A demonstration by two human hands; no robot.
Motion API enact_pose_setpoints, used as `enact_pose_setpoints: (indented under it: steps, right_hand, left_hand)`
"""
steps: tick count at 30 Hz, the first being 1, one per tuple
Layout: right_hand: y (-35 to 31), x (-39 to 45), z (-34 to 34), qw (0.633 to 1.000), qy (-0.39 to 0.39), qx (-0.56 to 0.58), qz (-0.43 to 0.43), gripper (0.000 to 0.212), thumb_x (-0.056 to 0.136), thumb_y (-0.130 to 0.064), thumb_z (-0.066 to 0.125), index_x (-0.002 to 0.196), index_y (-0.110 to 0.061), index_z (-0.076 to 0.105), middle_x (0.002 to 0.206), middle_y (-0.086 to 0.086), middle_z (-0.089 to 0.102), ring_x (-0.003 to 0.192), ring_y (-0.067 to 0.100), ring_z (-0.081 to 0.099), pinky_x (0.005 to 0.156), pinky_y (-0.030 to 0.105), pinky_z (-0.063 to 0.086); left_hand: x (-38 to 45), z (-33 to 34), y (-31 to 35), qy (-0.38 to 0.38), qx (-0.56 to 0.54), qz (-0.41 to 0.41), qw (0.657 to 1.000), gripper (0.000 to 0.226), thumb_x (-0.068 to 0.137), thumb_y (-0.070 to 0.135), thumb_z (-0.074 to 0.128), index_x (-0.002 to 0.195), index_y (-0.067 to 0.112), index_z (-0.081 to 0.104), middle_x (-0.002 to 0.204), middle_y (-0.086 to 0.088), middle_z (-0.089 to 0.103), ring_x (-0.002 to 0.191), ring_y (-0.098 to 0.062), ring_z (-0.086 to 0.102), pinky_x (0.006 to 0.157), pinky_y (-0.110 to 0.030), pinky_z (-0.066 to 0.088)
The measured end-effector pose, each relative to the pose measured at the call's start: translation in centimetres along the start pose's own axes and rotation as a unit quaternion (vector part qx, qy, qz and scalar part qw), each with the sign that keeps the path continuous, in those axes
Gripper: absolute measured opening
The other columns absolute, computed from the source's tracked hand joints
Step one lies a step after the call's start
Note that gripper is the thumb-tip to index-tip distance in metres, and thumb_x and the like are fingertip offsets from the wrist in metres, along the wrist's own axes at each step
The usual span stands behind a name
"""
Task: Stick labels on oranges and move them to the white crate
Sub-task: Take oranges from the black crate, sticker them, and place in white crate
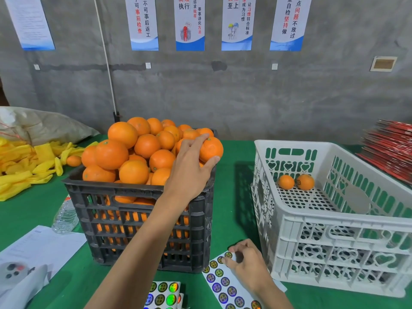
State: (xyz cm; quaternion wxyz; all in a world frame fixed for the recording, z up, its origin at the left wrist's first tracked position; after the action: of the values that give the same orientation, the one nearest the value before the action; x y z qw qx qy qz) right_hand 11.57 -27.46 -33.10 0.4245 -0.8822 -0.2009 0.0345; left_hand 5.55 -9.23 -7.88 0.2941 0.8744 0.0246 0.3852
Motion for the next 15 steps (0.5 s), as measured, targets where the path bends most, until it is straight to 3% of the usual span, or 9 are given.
enact_pose_setpoints:
  steps: [5,7,9,15]
  right_hand:
    - [-0.08,-0.11,-0.06,0.99,-0.014,-0.108,-0.089,0.035,0.096,-0.047,0.062,0.096,-0.014,0.073,0.097,-0.014,0.049,0.096,0.007,0.047,0.089,0.024,0.043]
    - [-0.11,-0.18,-0.14,0.989,-0.016,-0.118,-0.093,0.034,0.098,-0.047,0.059,0.091,-0.016,0.073,0.097,-0.014,0.05,0.098,0.008,0.048,0.091,0.026,0.044]
    - [-0.15,-0.12,-0.2,0.991,-0.017,-0.111,-0.079,0.035,0.097,-0.046,0.06,0.084,-0.016,0.073,0.096,-0.013,0.052,0.096,0.006,0.049,0.088,0.027,0.046]
    - [-0.45,0.39,-0.06,0.999,-0.029,0.007,0.034,0.018,0.087,-0.024,0.069,0.069,-0.023,0.072,0.098,-0.013,0.059,0.093,0.005,0.059,0.089,0.032,0.051]
  left_hand:
    - [0.02,0.08,-0.15,0.004,0.005,0.003,1.0,0.063,0.099,0.04,0.064,0.154,0.031,0.036,0.137,-0.001,0.046,0.088,-0.003,0.048,0.097,-0.036,0.048]
    - [0.04,0.13,-0.18,0.007,0.004,0.006,1.0,0.063,0.099,0.04,0.065,0.154,0.03,0.037,0.137,-0.002,0.046,0.095,-0.007,0.05,0.097,-0.036,0.048]
    - [0.18,0.16,-0.24,0.011,0.007,0.01,1.0,0.063,0.098,0.038,0.067,0.153,0.028,0.039,0.135,-0.003,0.048,0.1,-0.01,0.051,0.098,-0.04,0.047]
    - [0.16,0.27,-0.4,0.019,0.008,0.014,1.0,0.062,0.098,0.039,0.067,0.153,0.029,0.039,0.131,-0.003,0.049,0.084,-0.001,0.045,0.093,-0.041,0.049]
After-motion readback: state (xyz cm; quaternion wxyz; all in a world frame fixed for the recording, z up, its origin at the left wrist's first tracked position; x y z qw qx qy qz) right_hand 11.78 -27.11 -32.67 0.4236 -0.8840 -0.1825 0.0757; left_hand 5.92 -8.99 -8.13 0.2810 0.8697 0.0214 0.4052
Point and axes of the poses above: each hand's wrist, its own x-axis towards the middle knuckle, its own z-axis out of the palm, y = z × x, the point moved 4 cm from there along x, towards the middle knuckle
